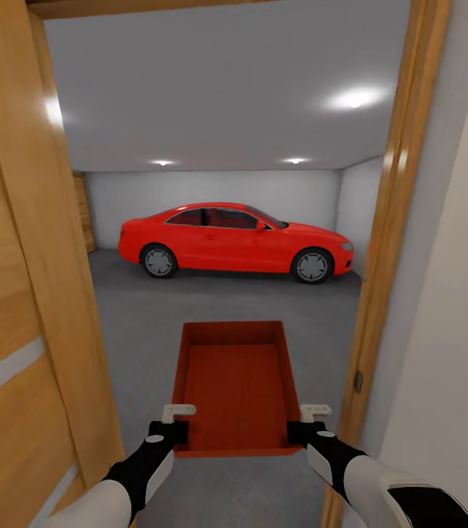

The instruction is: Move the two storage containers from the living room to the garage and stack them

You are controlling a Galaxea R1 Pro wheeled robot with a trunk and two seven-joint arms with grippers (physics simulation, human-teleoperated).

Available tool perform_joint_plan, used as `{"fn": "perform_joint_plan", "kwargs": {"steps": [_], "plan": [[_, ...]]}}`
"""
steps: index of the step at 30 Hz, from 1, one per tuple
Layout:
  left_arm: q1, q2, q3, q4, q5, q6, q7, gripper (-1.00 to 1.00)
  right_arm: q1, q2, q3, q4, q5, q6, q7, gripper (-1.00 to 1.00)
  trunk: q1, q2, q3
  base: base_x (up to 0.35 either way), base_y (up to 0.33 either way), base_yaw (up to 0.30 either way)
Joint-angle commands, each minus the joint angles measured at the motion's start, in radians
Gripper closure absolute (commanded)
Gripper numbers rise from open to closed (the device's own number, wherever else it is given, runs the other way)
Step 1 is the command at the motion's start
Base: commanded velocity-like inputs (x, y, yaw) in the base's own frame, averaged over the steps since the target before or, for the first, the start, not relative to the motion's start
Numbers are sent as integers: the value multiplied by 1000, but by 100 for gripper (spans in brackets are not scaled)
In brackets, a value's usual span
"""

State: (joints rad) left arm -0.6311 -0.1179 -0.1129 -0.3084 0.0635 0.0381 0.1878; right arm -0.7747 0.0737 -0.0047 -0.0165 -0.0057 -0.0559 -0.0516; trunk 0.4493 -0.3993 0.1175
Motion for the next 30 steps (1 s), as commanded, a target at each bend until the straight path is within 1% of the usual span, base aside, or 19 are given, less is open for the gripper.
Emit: {"fn": "perform_joint_plan", "kwargs": {"steps": [1,16,21,30], "plan": [[-1,1,25,-6,-14,5,30,100,0,-9,-23,4,-8,-4,-28,100,1,-1,0,202,171,-31],[-1,1,24,-6,-14,4,30,100,0,-10,-23,3,-8,-5,-28,100,1,-1,0,195,164,-4],[-1,1,24,-6,-14,4,30,100,0,-9,-23,4,-8,-4,-30,100,1,-1,0,40,31,-88],[-1,1,24,-7,-14,3,30,100,0,-8,-23,3,-8,-4,-43,100,1,-1,4,3,2,-184]]}}
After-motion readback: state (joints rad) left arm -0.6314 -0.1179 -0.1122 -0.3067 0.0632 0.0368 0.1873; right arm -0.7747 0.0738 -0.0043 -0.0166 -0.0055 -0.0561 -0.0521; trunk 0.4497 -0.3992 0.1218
